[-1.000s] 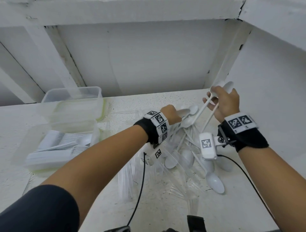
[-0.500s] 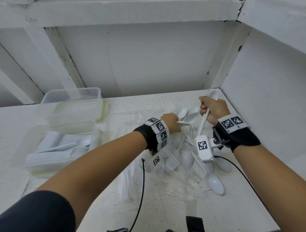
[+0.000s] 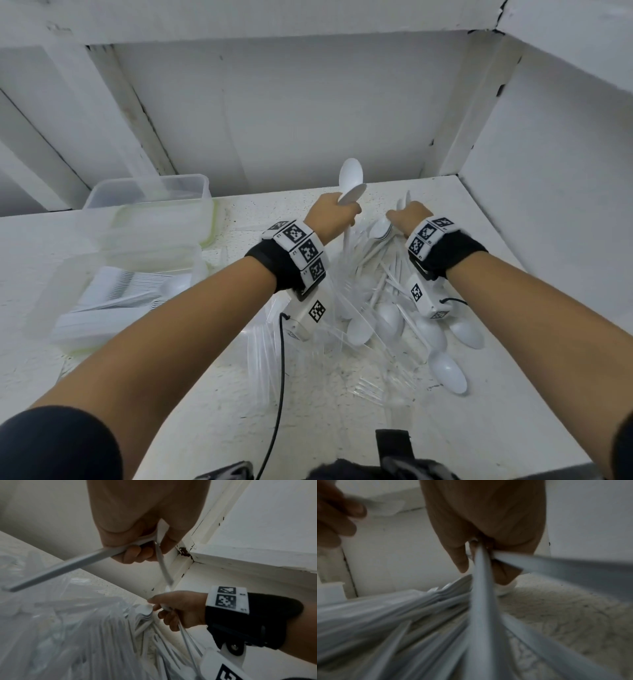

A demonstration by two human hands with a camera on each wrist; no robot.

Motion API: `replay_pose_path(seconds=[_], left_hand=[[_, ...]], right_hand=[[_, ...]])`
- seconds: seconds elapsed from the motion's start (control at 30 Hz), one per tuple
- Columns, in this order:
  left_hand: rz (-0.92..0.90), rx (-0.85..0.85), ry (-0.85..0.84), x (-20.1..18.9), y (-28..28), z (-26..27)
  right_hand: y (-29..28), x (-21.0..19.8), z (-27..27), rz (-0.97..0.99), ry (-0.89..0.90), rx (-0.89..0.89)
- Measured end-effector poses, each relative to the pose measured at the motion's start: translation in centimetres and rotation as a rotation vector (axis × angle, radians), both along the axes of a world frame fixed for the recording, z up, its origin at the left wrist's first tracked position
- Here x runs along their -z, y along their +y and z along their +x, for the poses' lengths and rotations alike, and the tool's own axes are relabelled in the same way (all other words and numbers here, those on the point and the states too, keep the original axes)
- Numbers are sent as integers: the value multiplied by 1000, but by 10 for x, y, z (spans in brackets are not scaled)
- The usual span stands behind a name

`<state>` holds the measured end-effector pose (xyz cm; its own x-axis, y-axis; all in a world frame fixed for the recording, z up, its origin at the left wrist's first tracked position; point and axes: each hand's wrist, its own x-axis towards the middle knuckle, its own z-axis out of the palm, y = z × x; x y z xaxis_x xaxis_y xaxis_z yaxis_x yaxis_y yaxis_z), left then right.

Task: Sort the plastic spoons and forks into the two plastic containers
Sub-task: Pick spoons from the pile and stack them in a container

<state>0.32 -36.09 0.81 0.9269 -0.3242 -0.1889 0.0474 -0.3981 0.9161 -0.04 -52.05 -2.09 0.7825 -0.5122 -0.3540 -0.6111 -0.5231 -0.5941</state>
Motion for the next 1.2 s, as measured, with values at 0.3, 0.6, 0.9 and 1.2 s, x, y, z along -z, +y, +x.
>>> replay_pose_path(seconds=[0.3, 0.6, 0.9, 1.2], left_hand=[[79, 76, 27, 5, 2, 5], [271, 182, -7, 16, -15, 14], [716, 369, -121, 36, -40, 26], [789, 435, -161, 41, -36, 15]], right_hand=[[2, 6, -1, -202, 49, -120], [-13, -10, -21, 133, -315, 94], [-29, -41, -39, 66, -696, 73], [-13, -29, -43, 218, -619, 55]])
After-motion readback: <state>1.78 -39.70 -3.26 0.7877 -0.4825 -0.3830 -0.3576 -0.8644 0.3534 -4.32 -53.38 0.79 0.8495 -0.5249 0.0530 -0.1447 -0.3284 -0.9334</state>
